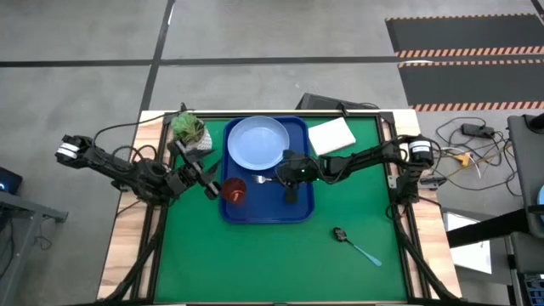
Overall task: Pick and place plate/cup/fork/spoon on tray
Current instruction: Put the orange fork on the blue tray to the left of the light blue plate
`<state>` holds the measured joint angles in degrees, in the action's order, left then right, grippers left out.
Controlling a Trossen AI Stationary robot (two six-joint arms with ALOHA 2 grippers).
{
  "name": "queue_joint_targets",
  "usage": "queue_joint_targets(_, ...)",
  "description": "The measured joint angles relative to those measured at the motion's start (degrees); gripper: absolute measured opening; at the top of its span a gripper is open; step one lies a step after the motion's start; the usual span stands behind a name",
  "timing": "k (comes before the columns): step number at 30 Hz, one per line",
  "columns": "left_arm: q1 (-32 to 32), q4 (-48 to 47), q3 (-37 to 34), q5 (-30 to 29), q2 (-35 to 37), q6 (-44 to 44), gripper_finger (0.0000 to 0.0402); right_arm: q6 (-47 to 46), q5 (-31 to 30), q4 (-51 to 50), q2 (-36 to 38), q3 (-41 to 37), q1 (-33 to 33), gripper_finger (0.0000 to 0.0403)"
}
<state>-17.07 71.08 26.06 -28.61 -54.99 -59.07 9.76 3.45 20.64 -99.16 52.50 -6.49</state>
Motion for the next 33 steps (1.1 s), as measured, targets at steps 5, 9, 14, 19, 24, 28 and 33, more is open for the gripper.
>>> queue_joint_targets(5, 0.6, 3.6, -0.3, -0.4, 0.1, -1.4, 0.0109, -0.4, 2.5, -0.6, -3.1, 3.3, -0.2, 0.0009)
queue_joint_targets(9, 0.9, 3.3, -0.8, -0.6, -0.3, -2.8, 0.0109, -0.6, 2.6, -5.7, -5.4, 5.7, -0.4, 0.0009)
queue_joint_targets(14, 1.3, 3.5, -0.9, -0.5, -0.4, -2.9, 0.0109, -1.6, 2.4, -10.5, -5.9, 7.5, -1.6, 0.0009)
queue_joint_targets(19, 1.7, 3.5, -0.9, -0.5, -0.4, -2.9, 0.0109, -1.2, 2.9, -10.6, -5.7, 7.2, -2.0, 0.0009)
queue_joint_targets(24, 1.7, 3.5, -0.9, -0.5, -0.5, -2.9, 0.0109, -0.9, 2.5, -10.6, -6.0, 6.5, -2.3, 0.0009)
queue_joint_targets(28, 1.7, 3.5, -1.0, -0.5, -0.5, -2.9, 0.0109, -0.8, 2.6, -10.5, -6.0, 6.2, -2.3, 0.0009)
queue_joint_targets(33, 1.7, 3.5, -1.1, -0.6, -0.5, -2.9, 0.0109, 0.3, 2.3, -10.4, -6.2, 6.1, -2.7, 0.0009)
